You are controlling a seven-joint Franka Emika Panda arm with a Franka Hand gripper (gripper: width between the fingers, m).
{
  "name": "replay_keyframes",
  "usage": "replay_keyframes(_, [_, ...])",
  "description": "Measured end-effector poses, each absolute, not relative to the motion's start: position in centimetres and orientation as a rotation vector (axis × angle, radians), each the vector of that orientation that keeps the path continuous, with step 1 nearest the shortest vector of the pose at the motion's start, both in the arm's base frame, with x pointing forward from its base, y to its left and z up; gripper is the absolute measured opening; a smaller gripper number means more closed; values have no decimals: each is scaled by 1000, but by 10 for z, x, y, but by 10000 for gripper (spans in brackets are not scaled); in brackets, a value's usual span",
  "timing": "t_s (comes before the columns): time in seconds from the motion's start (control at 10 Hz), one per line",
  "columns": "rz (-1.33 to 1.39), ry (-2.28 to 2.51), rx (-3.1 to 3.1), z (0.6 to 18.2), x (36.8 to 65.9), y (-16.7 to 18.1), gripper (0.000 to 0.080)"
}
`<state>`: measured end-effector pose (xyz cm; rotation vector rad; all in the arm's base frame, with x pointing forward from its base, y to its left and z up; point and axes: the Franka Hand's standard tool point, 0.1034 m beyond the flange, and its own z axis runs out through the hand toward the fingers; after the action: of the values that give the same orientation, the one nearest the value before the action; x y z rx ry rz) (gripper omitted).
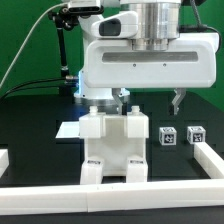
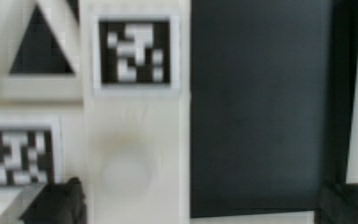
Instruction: Assemble chair
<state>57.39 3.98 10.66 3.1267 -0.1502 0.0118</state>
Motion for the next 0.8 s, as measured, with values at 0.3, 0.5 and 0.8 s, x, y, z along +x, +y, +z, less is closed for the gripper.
replay_keyframes(0.3, [10,-151,3124,102,573,39,649])
replay_keyframes(0.5, [13,-151,3125,104,573,39,649])
replay_keyframes(0.8, [4,-152,3141,134,567,31,649])
